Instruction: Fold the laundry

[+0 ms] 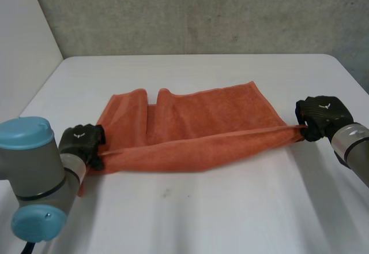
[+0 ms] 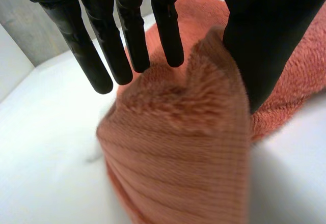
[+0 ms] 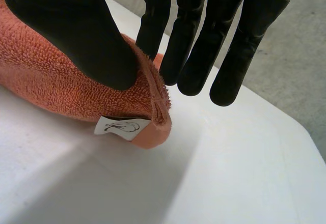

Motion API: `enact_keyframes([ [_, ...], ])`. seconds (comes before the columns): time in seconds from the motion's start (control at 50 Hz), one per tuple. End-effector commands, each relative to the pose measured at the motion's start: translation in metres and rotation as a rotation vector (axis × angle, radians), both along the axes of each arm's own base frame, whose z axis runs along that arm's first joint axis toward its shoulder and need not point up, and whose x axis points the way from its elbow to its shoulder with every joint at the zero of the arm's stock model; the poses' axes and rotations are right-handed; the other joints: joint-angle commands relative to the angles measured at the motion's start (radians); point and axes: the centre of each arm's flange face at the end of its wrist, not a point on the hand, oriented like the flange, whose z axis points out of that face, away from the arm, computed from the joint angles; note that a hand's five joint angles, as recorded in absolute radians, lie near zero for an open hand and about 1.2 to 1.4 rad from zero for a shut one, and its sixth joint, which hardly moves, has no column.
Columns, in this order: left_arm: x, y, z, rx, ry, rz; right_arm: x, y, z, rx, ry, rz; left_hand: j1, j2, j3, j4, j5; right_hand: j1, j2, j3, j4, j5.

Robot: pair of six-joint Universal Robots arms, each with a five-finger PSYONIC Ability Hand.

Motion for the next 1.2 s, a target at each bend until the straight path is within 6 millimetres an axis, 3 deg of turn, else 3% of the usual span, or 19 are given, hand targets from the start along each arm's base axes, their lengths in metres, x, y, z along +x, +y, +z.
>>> enact_keyframes([
  [0.02,0.003,0.009,-0.001,0.014,-0.01,0.006,-0.002,-0.004,0.004,-0.012,0.003,-0.029,0.016,0.02,0.019,0.019,0.02,0.423,0.218,0.215,0.208,0.241],
  [0.34,0.013,0.004,-0.001,-0.002,-0.012,0.047,-0.009,-0.008,0.012,-0.038,0.007,-0.05,0.178,0.181,0.18,0.181,0.181,0.423,0.218,0.215,0.208,0.241],
  [0.44,0.021,0.002,0.009,-0.032,-0.011,0.089,-0.012,-0.007,0.015,-0.046,0.007,-0.06,0.457,0.46,0.459,0.459,0.46,0.423,0.218,0.215,0.208,0.241],
  [0.48,0.03,0.001,0.017,-0.054,-0.008,0.117,-0.018,-0.008,0.022,-0.064,0.016,-0.072,0.758,0.761,0.76,0.76,0.761,0.423,0.218,0.215,0.208,0.241],
  [0.6,0.037,0.001,0.038,-0.133,-0.055,0.117,-0.019,0.001,0.027,-0.025,0.04,-0.059,0.785,0.789,0.788,0.788,0.788,0.423,0.218,0.215,0.208,0.241],
  [0.66,0.038,0.001,0.062,-0.223,-0.117,0.1,-0.018,0.011,0.042,0.006,0.068,-0.04,0.785,0.789,0.788,0.788,0.788,0.423,0.218,0.215,0.208,0.241],
  [0.7,0.039,0.002,0.098,-0.347,-0.17,0.086,-0.018,0.018,0.074,-0.035,0.091,-0.034,0.785,0.789,0.788,0.788,0.788,0.423,0.218,0.215,0.208,0.241],
  [0.72,0.039,0.002,0.098,-0.347,-0.17,0.086,-0.018,0.018,0.074,-0.036,0.091,-0.034,0.785,0.789,0.788,0.788,0.788,0.423,0.218,0.215,0.208,0.241],
  [0.76,0.037,0.006,0.139,-0.481,-0.2,0.055,-0.017,0.026,0.118,-0.12,0.1,-0.033,0.785,0.789,0.788,0.788,0.788,0.423,0.218,0.215,0.208,0.241],
  [0.82,0.033,0.011,0.161,-0.546,-0.207,0.019,-0.017,0.032,0.143,-0.165,0.104,-0.032,0.785,0.789,0.788,0.788,0.788,0.423,0.218,0.215,0.208,0.241],
  [0.86,0.031,0.024,0.198,-0.628,-0.207,-0.029,-0.017,0.049,0.191,-0.237,0.128,-0.026,0.785,0.789,0.788,0.788,0.788,0.423,0.218,0.215,0.208,0.241],
  [0.88,0.031,0.024,0.198,-0.628,-0.207,-0.03,-0.017,0.049,0.191,-0.237,0.129,-0.026,0.785,0.789,0.788,0.788,0.788,0.423,0.218,0.215,0.208,0.241],
  [0.92,0.028,0.034,0.226,-0.655,-0.199,-0.077,-0.017,0.068,0.224,-0.256,0.173,-0.006,0.785,0.789,0.788,0.788,0.788,0.423,0.218,0.215,0.208,0.241],
  [0.96,0.027,0.037,0.232,-0.637,-0.203,-0.096,-0.017,0.075,0.23,-0.232,0.202,0.014,0.785,0.789,0.788,0.788,0.788,0.423,0.218,0.215,0.208,0.241],
  [1.04,0.028,0.041,0.235,-0.569,-0.214,-0.125,-0.015,0.082,0.228,-0.161,0.248,0.054,0.785,0.789,0.788,0.788,0.788,0.423,0.218,0.215,0.208,0.241],
  [1.08,0.027,0.032,0.217,-0.456,-0.229,-0.144,-0.016,0.071,0.203,-0.052,0.298,0.077,0.785,0.789,0.788,0.788,0.788,0.423,0.218,0.215,0.208,0.241],
  [1.1,0.027,0.032,0.217,-0.456,-0.229,-0.145,-0.016,0.071,0.202,-0.052,0.298,0.077,0.785,0.789,0.788,0.788,0.788,0.423,0.218,0.215,0.208,0.241],
  [1.14,0.028,0.014,0.189,-0.351,-0.257,-0.149,-0.014,0.061,0.173,0.048,0.328,0.11,0.785,0.789,0.788,0.788,0.788,0.423,0.218,0.215,0.208,0.241],
  [1.2,0.029,0.005,0.172,-0.293,-0.28,-0.156,-0.012,0.057,0.16,0.095,0.336,0.123,0.785,0.789,0.788,0.788,0.788,0.423,0.218,0.215,0.208,0.241],
])
